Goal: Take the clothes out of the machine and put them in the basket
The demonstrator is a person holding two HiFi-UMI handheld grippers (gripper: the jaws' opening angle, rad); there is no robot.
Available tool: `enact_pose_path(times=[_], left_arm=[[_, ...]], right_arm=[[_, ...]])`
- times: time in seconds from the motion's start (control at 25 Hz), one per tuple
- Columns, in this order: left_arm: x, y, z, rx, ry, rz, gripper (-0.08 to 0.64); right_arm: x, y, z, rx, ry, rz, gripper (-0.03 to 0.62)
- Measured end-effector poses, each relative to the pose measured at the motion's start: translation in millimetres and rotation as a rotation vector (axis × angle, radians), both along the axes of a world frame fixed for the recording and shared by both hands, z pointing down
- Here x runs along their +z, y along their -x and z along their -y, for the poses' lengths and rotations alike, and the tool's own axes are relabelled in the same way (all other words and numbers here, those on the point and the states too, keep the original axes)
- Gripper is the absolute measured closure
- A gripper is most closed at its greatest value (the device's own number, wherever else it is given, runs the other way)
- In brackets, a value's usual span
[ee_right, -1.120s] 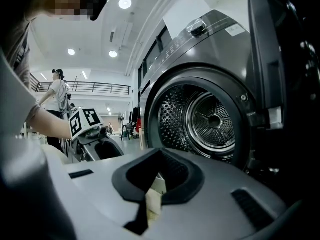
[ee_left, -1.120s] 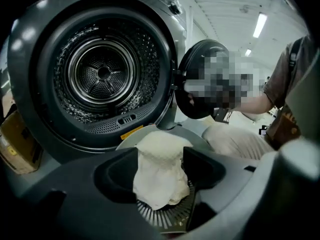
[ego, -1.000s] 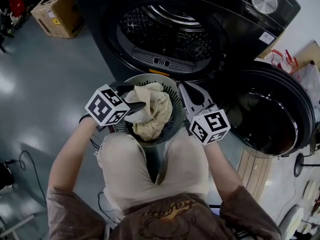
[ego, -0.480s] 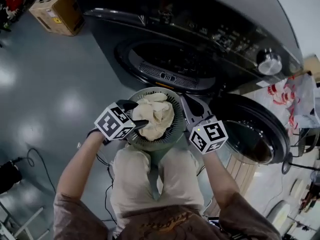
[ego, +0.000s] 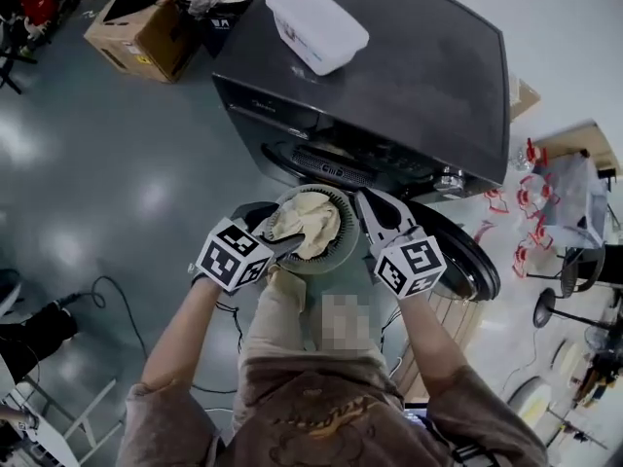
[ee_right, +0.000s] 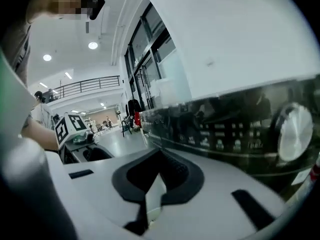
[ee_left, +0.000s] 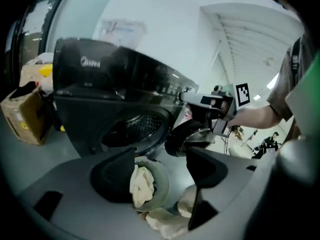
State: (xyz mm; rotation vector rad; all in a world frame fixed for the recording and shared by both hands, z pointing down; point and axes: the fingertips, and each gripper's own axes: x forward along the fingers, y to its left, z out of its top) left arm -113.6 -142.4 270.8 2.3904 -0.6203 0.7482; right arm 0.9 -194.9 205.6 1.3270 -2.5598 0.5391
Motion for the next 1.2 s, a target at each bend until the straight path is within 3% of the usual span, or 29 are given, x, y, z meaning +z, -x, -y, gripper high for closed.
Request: enact_pose_path(times=[0.24,0.52,0.72,0.88,1.08,1.2], left_arm=[[-139.2,22.3,22.4,-0.079,-0.084,-0.087,0.236],[-249.3,49.1,38.4,-0.181,-0.166,-0.218,0.279],[-318.0,65.5,54.9,-0.231,-0.322,-0.339,0.284],[-345.3,76.9,58.4,-0.278,-0.442,-0.386,0.285],[-352.1,69.2,52.3,-0.313,-0.539,-0.365,0.368],[-346.4,58.9,48.7,-0.336,-0.547,-0.343,0.440]], right_arm=[[-104.7,24.0,2.5,-0.036,-0.011,-0.006,0.595],[-197.9,43.9,8.6,-0.055,-0.087,-0.026,0.595],[-245.0,56.8,7.6,-0.070,-0.168,-0.022,0.595],[-264.8,67.8,6.4,-0.124,-0.200,-0.023,0.595],[-273.9,53.8,3.9,-0.141,-0.218,0.006,0.595],[-265.2,45.7,-1.3,-0.185,-0.212,-0.002,0.595]])
